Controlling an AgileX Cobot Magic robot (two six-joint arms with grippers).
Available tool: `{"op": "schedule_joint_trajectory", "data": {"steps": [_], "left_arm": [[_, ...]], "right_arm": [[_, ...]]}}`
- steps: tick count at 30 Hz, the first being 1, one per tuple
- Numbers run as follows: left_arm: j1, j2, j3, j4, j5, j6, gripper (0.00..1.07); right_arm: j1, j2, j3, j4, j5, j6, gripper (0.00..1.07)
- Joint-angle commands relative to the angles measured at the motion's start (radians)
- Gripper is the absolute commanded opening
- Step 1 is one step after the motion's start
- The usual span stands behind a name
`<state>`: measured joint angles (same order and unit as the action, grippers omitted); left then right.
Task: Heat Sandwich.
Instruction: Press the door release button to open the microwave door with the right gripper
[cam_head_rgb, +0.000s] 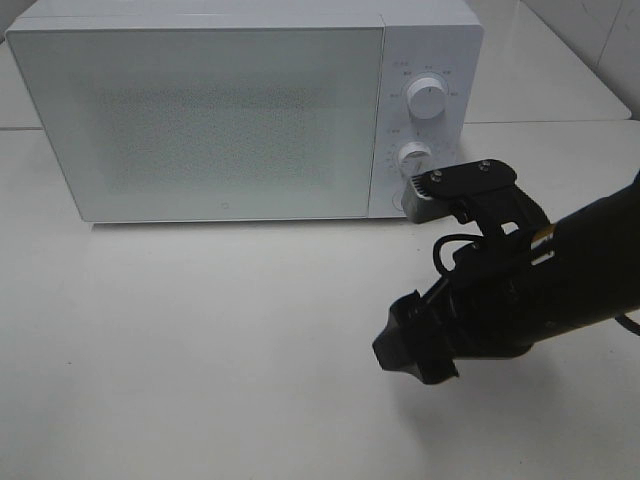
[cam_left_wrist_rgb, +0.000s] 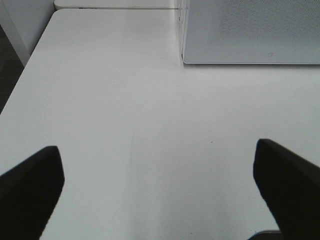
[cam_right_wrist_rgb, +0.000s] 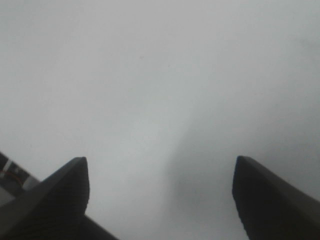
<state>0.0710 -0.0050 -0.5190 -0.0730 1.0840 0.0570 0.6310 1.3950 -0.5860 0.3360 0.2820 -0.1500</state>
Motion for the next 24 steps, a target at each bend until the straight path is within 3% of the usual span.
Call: {"op": "schedule_joint_trajectory", "data": {"steps": [1, 24], "left_arm": [[0.004, -0.016, 0.001, 0.000, -0.013, -0.003, 0.98], [0.004, -0.016, 0.001, 0.000, -0.013, -0.003, 0.98]], "right_arm": [[-0.003, -0.034, -0.012, -0.007, 0.093, -0.063, 0.76], [-0.003, -0.394, -0.016, -0.085, 0.647, -0.074, 0.76]]}}
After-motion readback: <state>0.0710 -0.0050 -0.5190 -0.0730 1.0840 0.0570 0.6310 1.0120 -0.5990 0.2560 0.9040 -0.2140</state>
